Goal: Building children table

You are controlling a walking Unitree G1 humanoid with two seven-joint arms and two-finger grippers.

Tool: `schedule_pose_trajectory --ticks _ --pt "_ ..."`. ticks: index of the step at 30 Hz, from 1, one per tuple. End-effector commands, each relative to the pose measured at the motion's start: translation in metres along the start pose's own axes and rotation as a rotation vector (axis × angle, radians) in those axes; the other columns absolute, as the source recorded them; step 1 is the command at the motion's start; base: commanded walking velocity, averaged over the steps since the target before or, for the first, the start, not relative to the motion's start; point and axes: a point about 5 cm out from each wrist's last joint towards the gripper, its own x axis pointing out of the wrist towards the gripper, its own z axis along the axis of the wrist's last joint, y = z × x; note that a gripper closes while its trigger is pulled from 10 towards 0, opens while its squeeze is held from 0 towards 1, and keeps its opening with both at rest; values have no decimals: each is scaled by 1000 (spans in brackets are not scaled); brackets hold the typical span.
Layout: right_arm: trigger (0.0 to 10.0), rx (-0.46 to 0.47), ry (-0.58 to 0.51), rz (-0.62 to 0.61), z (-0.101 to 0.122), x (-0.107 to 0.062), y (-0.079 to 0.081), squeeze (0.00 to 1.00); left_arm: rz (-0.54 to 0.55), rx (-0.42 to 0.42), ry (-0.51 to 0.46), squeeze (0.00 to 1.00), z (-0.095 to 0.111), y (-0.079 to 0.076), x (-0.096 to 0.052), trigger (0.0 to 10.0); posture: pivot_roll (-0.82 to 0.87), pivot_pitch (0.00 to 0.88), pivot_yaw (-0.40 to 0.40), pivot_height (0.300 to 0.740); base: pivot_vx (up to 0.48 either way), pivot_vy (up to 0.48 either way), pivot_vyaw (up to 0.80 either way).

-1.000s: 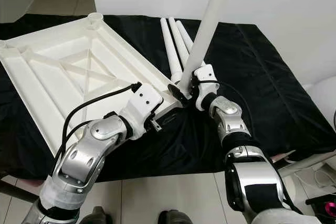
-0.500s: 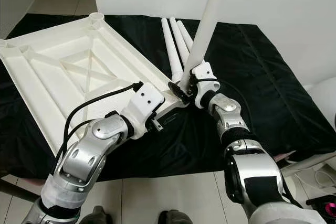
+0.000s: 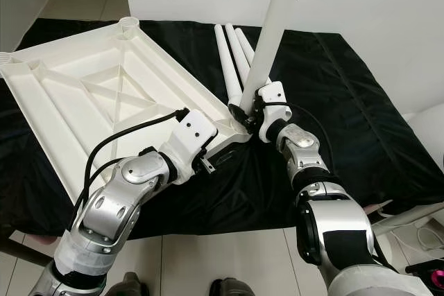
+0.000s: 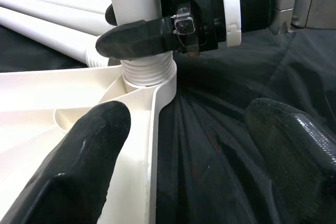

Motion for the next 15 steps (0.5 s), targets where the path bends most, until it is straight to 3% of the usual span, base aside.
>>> schedule_pose_trajectory --ticks 1,9,15 --pt "10000 37 85 -18 -17 -4 2 0 44 -8 0 0 1 0 1 10000 41 55 -55 740 0 0 0" --pt "10000 122 109 -77 -21 -2 2 0 44 -7 -1 0 1 0 1 10000 41 55 -57 740 0 0 0" --pt "10000 127 145 -241 -24 0 -1 0 48 -8 2 0 0 0 0 10000 41 53 -62 740 0 0 0"
